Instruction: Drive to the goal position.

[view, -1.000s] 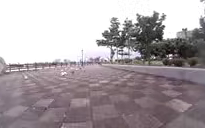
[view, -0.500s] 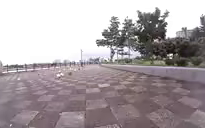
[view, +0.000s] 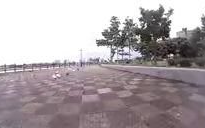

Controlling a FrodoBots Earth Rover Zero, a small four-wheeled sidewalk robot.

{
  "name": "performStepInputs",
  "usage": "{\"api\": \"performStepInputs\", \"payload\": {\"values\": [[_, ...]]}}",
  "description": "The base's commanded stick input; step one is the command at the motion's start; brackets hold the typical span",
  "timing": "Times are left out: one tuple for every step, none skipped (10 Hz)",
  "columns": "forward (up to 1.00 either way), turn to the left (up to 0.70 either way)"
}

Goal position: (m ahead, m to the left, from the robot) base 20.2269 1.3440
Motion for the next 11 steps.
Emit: {"api": "performStepInputs", "payload": {"values": [[1.00,0.00],[1.00,0.00],[1.00,0.00],[1.00,0.00],[1.00,0.00],[1.00,0.00],[1.00,0.00],[1.00,0.02],[1.00,0.16],[1.00,0.26],[1.00,0.00]]}}
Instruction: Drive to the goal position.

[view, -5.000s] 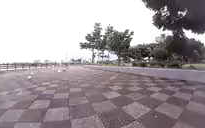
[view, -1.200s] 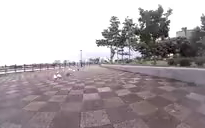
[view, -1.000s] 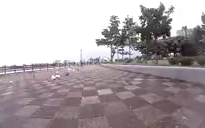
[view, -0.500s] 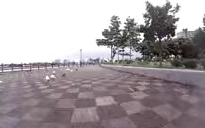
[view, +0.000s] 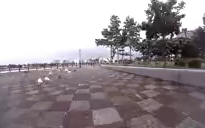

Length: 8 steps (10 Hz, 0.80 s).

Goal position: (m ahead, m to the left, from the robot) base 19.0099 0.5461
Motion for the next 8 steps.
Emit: {"api": "performStepInputs", "payload": {"values": [[1.00,0.00],[1.00,0.00],[1.00,0.00],[1.00,0.00],[1.00,0.20],[1.00,0.40],[1.00,0.15],[1.00,0.03]]}}
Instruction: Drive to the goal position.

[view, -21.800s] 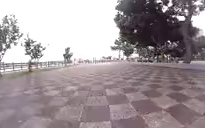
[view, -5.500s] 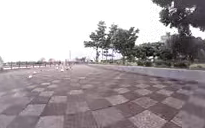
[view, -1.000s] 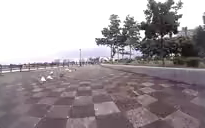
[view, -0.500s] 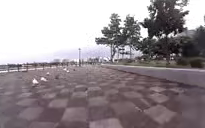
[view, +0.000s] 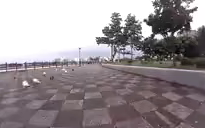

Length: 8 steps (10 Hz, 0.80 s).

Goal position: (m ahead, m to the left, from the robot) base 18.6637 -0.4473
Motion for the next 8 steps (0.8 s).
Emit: {"api": "performStepInputs", "payload": {"values": [[1.00,0.00],[1.00,0.00],[1.00,0.00],[1.00,0.00],[1.00,0.00],[1.00,0.00],[1.00,0.00],[1.00,0.00]]}}
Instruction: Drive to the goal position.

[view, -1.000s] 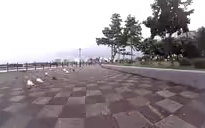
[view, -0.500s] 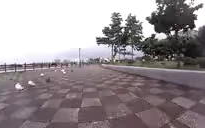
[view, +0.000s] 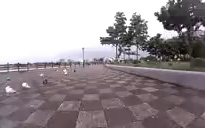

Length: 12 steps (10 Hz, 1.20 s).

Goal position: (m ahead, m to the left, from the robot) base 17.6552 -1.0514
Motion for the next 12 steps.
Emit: {"api": "performStepInputs", "payload": {"values": [[1.00,0.00],[1.00,0.00],[1.00,0.00],[1.00,0.00],[1.00,0.19],[1.00,0.38],[1.00,0.13],[1.00,0.00],[1.00,0.00],[1.00,0.00],[1.00,0.00],[1.00,0.00]]}}
